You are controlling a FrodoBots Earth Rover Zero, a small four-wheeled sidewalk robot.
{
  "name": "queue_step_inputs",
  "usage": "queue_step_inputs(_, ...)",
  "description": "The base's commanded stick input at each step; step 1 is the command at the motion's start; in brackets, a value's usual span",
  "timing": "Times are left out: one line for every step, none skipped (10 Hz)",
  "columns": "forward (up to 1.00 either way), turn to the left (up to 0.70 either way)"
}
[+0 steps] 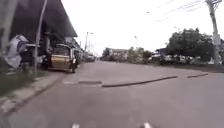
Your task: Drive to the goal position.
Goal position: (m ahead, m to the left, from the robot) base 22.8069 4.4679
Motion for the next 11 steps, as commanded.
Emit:
queue_step_inputs(0.7,0.0)
queue_step_inputs(0.7,0.08)
queue_step_inputs(0.7,0.02)
queue_step_inputs(0.7,0.0)
queue_step_inputs(0.7,0.08)
queue_step_inputs(0.7,-0.08)
queue_step_inputs(0.7,-0.22)
queue_step_inputs(0.7,-0.07)
queue_step_inputs(0.7,0.06)
queue_step_inputs(0.7,0.07)
queue_step_inputs(0.7,0.05)
